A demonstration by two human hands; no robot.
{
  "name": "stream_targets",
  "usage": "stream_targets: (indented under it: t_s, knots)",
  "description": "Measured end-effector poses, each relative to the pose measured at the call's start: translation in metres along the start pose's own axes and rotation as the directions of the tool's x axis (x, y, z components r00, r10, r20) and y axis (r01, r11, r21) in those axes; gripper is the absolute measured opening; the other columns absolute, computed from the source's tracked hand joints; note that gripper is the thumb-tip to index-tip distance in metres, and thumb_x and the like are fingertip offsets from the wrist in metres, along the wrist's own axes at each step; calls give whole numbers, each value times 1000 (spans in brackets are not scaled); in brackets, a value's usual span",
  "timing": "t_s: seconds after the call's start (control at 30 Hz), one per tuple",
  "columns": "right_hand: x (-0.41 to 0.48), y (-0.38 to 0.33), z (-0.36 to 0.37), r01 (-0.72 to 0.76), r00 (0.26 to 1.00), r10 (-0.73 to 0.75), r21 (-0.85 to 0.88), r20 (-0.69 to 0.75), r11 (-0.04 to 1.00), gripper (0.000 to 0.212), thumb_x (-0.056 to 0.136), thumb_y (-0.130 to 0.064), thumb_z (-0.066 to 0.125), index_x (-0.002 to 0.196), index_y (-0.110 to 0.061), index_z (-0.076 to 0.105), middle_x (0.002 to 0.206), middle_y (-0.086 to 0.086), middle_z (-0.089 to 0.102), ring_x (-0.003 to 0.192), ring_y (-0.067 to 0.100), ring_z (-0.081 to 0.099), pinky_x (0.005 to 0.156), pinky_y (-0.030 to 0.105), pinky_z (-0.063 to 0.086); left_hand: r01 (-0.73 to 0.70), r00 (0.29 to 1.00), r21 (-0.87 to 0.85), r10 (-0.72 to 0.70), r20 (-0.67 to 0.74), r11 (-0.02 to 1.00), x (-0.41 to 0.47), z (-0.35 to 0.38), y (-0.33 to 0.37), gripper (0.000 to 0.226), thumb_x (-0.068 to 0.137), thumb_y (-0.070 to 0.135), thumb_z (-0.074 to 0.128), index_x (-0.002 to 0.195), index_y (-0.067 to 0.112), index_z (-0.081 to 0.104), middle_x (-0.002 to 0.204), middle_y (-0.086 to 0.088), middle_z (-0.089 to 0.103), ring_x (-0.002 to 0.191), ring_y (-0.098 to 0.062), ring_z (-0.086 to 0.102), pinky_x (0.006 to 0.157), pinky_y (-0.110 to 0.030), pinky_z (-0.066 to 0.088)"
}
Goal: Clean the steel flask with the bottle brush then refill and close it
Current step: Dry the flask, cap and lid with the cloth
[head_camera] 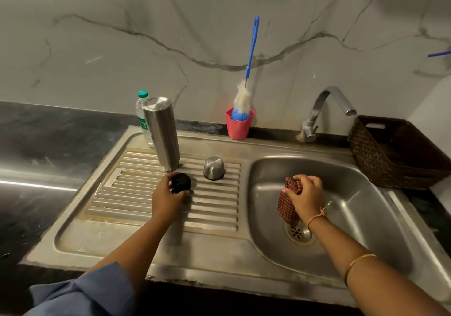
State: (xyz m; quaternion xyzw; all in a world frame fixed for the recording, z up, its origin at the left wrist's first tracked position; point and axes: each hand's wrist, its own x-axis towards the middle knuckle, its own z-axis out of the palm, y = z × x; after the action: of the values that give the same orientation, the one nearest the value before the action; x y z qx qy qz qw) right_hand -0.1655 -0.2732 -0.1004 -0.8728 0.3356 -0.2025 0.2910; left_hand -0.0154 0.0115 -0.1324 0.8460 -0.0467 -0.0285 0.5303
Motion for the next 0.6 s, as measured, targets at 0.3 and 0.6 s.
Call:
stream_targets:
  t_s: [0.3, 0.6]
  knots:
    - [3, -12, 9, -70, 996, 69, -10, -53, 998, 39, 80, -18, 72, 114, -7, 59, 124, 15, 42, 105, 31, 53, 85, 26, 39, -7, 987, -42, 13, 160, 999, 18, -7, -10, 68, 76, -2, 73, 136, 12, 44, 130, -13, 55, 115, -26, 56, 97, -34, 46]
    - [-1, -15, 18, 168, 982, -180, -180, -51, 969, 32, 77, -8, 73, 107, -2, 63, 135, 24, 38, 112, 40, 51, 86, 45, 50, -252, 964, 263, 219, 149, 931, 0, -9, -17, 89, 78, 25, 76, 149, 17, 22, 157, -7, 15, 146, -25, 3, 118, -41, 10]
